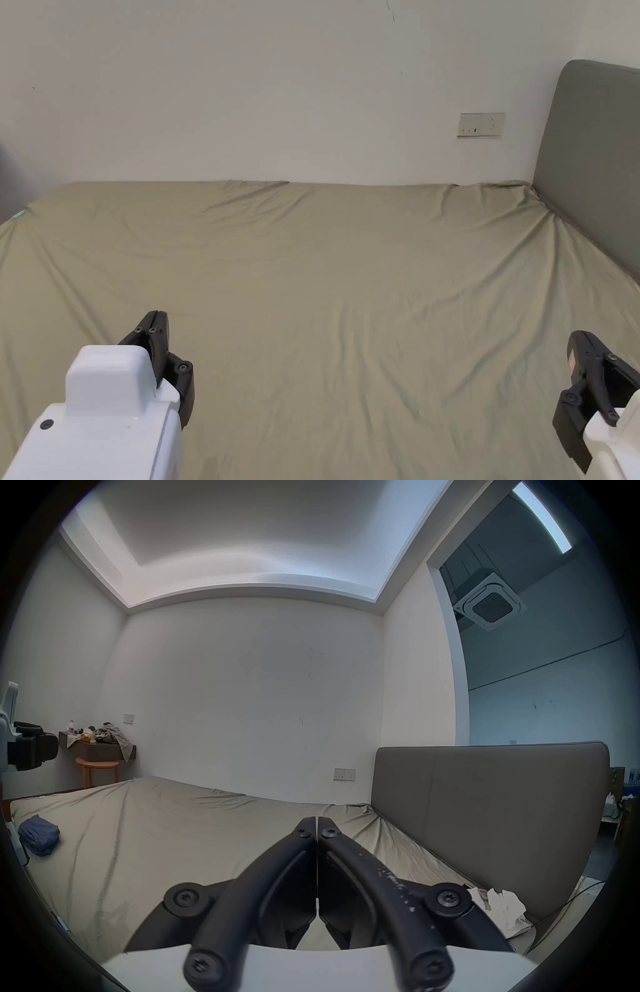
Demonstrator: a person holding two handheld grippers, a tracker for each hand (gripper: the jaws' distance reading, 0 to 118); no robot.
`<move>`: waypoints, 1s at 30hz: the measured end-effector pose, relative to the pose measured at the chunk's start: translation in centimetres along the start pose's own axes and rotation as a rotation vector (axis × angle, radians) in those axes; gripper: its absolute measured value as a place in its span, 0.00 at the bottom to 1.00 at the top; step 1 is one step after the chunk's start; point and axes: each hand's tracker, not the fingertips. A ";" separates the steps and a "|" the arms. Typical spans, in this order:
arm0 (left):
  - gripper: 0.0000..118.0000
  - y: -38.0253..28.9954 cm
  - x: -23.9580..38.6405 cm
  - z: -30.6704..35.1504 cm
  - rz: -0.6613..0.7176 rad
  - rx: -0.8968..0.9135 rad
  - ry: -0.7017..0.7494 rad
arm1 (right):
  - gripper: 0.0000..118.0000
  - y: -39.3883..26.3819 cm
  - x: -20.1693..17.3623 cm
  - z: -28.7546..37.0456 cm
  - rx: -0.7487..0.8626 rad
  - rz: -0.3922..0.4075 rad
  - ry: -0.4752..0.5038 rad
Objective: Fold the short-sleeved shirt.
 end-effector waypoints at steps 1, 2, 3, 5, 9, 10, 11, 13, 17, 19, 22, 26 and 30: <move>0.00 0.0 0.0 0.0 0.000 0.000 0.001 | 0.01 0.0 0.0 0.0 0.000 0.001 0.001; 0.00 0.0 0.0 0.0 0.002 0.000 0.000 | 0.01 0.0 0.0 0.0 0.001 0.001 0.002; 0.00 0.0 -0.1 0.0 0.005 0.000 -0.001 | 0.01 0.0 0.0 0.0 0.003 0.002 0.001; 0.00 0.0 0.0 0.0 0.007 0.000 -0.001 | 0.01 0.1 0.0 0.0 0.004 0.001 0.003; 0.00 0.1 -0.1 0.0 0.004 0.001 0.001 | 0.01 0.2 -0.1 0.0 0.005 0.002 0.004; 0.00 0.0 -0.2 0.0 0.005 -0.001 0.001 | 0.01 0.2 -0.1 0.0 0.004 0.001 0.006; 0.00 0.0 -0.2 0.0 0.006 -0.001 0.001 | 0.01 0.2 -0.2 0.0 0.003 0.001 0.006; 0.00 0.0 -0.2 0.0 0.006 -0.003 0.002 | 0.01 0.2 -0.2 0.0 0.002 0.001 0.007; 0.00 0.1 -0.2 0.1 0.007 -0.003 0.001 | 0.01 0.3 -0.3 0.1 0.004 0.001 0.008; 0.00 0.1 -0.2 0.1 0.008 -0.003 -0.001 | 0.01 0.4 -0.3 0.1 0.005 0.001 0.009; 0.00 0.1 -0.2 0.1 0.006 -0.002 -0.002 | 0.01 0.4 -0.3 0.1 0.004 0.001 0.010; 0.00 0.2 -0.2 0.1 0.006 -0.002 -0.003 | 0.01 0.5 -0.3 0.2 0.003 0.001 0.011; 0.00 0.2 -0.3 0.2 0.006 -0.003 -0.002 | 0.01 0.5 -0.4 0.2 0.005 0.001 0.011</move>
